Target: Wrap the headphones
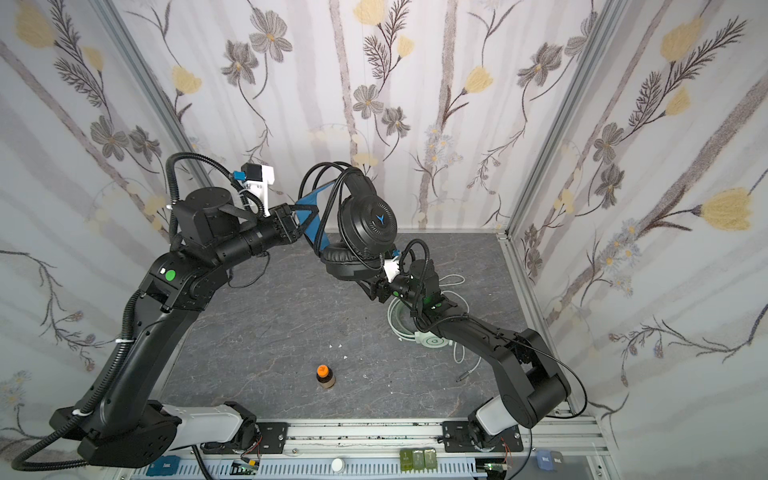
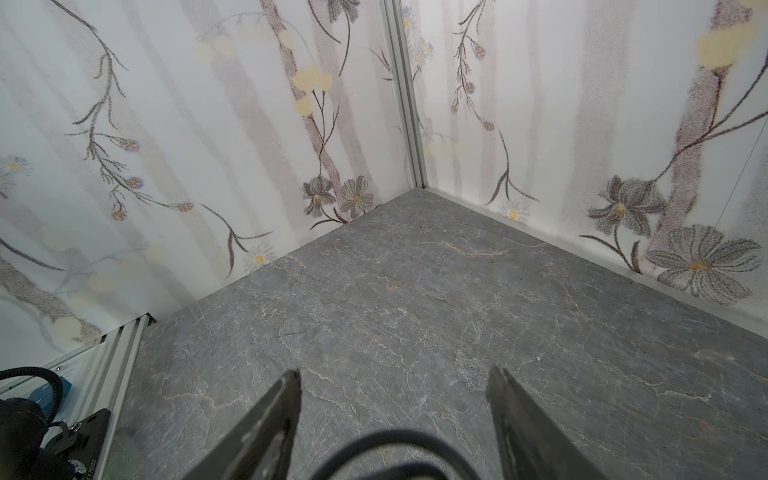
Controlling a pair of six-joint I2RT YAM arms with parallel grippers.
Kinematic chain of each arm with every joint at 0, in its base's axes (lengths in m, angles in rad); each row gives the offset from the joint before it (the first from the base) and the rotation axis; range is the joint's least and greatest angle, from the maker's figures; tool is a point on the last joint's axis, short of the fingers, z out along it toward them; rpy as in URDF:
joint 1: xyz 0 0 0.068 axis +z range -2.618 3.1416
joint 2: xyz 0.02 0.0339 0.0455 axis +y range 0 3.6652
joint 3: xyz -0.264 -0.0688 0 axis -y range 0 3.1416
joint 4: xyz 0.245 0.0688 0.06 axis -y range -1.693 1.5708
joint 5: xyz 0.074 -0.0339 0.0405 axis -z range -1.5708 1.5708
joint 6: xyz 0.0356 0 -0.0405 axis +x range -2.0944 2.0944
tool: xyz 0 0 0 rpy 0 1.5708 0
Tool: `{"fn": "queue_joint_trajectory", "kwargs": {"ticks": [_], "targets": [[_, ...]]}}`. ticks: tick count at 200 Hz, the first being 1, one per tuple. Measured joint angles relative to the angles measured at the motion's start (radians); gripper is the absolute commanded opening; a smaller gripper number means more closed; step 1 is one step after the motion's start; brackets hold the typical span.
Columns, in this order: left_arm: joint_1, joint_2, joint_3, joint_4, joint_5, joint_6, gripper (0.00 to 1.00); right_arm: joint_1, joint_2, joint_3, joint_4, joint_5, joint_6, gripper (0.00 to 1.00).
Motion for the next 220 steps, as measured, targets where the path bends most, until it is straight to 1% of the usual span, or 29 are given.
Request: {"fn": "queue_joint_trajectory", "kwargs": {"ticks": [21,49,103,153,192,212,220], "targets": [[0.0,-0.001,0.0,0.001,0.0,-0.003,0.0,0.0,0.0,-0.011,0.0,0.0,0.005,0.67],[0.0,-0.003,-0.004,0.003,-0.002,-0.012,0.0,0.0,0.0,-0.024,-0.008,0.001,0.001,0.57],[0.001,-0.013,-0.024,0.01,-0.022,-0.018,0.0,0.001,-0.018,-0.035,-0.06,0.023,-0.032,0.48],[0.002,-0.021,-0.042,0.016,-0.023,-0.018,0.0,0.008,-0.03,-0.035,-0.1,0.047,-0.058,0.25],[0.004,-0.021,-0.047,0.018,-0.03,-0.018,0.0,0.016,-0.03,-0.026,-0.129,0.058,-0.08,0.1],[0.006,-0.02,-0.047,0.021,-0.03,-0.021,0.0,0.021,-0.03,-0.025,-0.151,0.082,-0.092,0.0],[0.006,-0.019,-0.047,0.022,-0.03,-0.021,0.0,0.021,-0.03,-0.022,-0.161,0.086,-0.096,0.0]]}}
